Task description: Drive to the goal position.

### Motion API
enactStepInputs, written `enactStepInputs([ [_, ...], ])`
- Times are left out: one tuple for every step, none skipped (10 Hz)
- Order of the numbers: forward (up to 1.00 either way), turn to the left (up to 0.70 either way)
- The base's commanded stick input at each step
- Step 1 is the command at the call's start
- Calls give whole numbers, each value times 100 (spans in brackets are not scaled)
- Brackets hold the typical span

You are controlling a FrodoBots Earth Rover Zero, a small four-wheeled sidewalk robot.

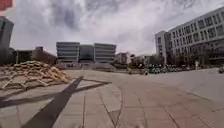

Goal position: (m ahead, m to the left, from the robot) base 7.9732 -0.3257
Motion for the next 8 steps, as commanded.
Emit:
enactStepInputs([
  [70,0],
  [70,0],
  [70,1],
  [70,5],
  [70,7],
  [70,9],
  [70,12],
  [70,13],
])
